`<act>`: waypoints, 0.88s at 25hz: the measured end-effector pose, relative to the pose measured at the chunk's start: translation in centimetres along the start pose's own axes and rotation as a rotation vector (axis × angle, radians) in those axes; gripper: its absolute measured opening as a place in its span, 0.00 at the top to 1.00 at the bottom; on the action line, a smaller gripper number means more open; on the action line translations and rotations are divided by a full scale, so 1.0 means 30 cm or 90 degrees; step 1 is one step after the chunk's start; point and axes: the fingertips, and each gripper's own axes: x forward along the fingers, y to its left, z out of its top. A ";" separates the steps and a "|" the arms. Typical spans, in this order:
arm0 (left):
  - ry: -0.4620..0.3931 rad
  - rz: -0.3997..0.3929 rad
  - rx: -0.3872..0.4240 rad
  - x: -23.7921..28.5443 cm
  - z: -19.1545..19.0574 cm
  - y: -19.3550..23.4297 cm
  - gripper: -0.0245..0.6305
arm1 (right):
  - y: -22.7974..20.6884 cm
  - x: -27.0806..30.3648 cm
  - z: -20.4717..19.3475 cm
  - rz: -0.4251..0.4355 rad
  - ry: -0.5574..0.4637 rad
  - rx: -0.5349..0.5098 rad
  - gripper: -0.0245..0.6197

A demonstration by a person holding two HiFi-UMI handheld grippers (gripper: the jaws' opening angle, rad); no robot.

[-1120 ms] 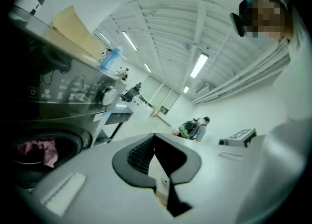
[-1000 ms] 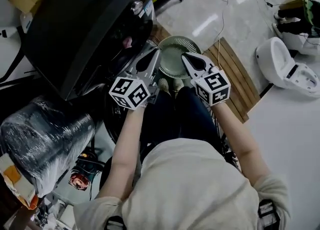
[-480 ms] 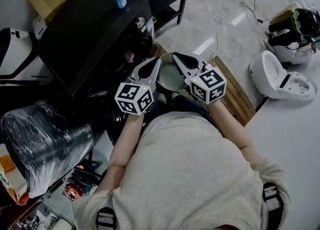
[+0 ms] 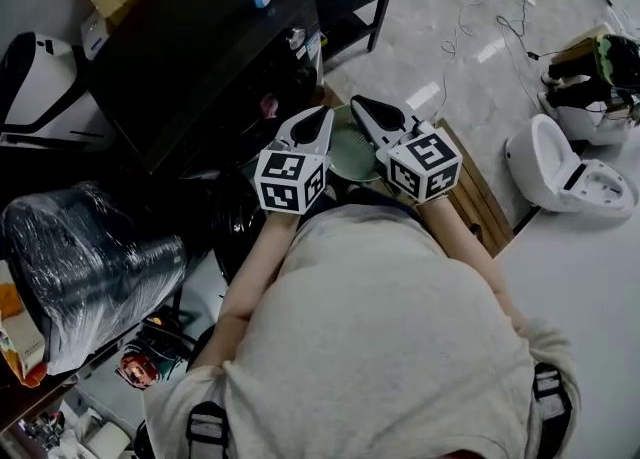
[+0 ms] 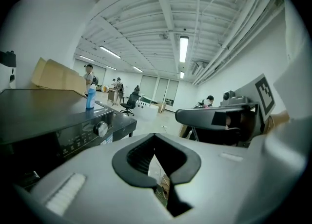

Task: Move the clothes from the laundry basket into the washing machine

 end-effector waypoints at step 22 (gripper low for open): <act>0.001 0.011 0.016 0.059 0.014 0.032 0.95 | -0.076 0.033 -0.056 -0.039 0.042 -0.019 0.95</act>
